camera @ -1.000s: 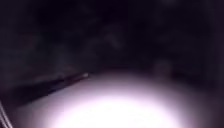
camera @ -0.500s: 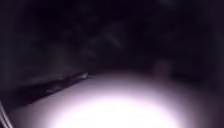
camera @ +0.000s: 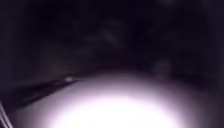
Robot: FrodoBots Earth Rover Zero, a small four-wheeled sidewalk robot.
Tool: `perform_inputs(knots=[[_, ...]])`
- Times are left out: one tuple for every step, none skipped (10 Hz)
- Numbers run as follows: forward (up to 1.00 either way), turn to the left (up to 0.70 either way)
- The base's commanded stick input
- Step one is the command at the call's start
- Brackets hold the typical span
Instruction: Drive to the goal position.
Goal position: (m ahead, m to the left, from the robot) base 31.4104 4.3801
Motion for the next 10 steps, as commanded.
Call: perform_inputs(knots=[[1.0, 0.0], [1.0, 0.0], [1.0, 0.0], [1.0, -0.17], [1.0, -0.27], [1.0, -0.27], [1.0, -0.27], [1.0, -0.27], [1.0, -0.19], [1.0, -0.08]])
